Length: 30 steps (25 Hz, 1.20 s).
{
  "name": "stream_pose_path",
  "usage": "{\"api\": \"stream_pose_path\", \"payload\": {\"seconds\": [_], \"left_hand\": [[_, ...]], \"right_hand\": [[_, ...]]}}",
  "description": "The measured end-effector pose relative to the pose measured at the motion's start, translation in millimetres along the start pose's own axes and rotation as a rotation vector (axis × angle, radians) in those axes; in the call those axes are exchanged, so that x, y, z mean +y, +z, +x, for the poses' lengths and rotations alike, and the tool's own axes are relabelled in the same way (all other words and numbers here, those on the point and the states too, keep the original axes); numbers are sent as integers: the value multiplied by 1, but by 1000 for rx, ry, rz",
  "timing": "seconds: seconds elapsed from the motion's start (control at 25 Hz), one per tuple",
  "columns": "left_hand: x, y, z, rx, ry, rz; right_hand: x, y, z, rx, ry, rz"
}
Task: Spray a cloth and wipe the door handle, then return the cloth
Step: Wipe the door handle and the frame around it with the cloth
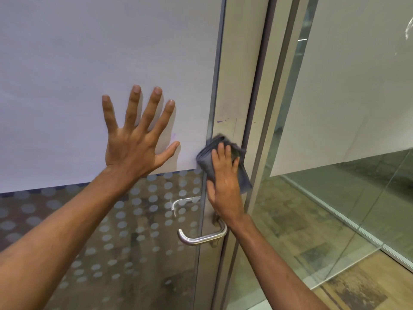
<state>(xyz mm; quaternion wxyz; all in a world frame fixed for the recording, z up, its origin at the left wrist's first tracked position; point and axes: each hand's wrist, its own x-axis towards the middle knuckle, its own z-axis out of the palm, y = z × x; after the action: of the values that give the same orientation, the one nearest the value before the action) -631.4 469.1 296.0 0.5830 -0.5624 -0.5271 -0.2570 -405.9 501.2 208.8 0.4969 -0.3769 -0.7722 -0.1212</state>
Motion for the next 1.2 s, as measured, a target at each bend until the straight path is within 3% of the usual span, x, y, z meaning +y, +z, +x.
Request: {"api": "stream_pose_path", "payload": {"seconds": [0.24,0.36,0.52,0.68,0.8,1.04,1.2], "left_hand": [[0,1,0,20,6,17],[0,0,0,18,4,13],[1,0,0,12,3,17],[0,1,1,0,5,10],[0,-1,1,-10,-1,-4],[0,-3,2,-29,-9,-25],[0,-2,1,-20,-3,-7]], "right_hand": [[49,29,-72,-292,-235,-282],[34,40,-58,-150,-142,-307],[5,35,16,118,132,-108],[-7,31,24,197,234,-65],[1,25,-20,-5,214,-86],[37,-13,-88,-671,-58,45],[43,-22,-110,-720,34,176]]}}
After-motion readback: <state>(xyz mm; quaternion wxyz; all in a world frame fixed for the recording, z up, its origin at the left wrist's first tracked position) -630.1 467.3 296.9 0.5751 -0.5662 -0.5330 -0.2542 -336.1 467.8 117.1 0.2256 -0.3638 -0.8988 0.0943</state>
